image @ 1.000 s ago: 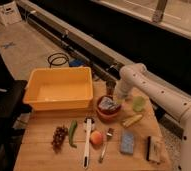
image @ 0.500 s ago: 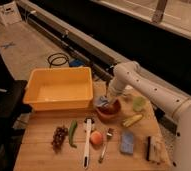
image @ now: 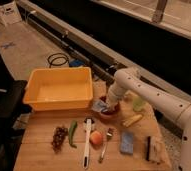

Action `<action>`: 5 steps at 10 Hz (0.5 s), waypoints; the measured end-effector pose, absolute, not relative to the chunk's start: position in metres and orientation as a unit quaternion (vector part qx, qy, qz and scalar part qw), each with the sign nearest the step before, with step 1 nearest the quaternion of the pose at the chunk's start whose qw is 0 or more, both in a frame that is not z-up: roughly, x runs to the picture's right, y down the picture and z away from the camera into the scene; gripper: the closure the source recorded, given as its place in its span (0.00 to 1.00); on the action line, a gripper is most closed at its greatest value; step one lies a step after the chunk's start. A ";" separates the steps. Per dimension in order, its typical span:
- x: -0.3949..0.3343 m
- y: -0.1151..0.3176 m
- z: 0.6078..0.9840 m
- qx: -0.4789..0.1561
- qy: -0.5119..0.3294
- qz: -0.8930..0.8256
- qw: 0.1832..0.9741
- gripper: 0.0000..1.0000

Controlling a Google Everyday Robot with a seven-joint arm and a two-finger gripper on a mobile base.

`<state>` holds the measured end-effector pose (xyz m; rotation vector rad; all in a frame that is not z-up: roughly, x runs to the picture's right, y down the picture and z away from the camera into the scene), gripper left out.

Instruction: Wipe red bowl with towel

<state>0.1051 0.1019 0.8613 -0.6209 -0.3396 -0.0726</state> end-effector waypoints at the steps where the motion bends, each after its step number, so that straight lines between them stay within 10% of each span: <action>1: 0.113 0.105 0.859 -0.308 -0.162 -0.032 0.937 1.00; 5: 0.136 0.090 0.862 -0.302 -0.141 -0.019 0.943 1.00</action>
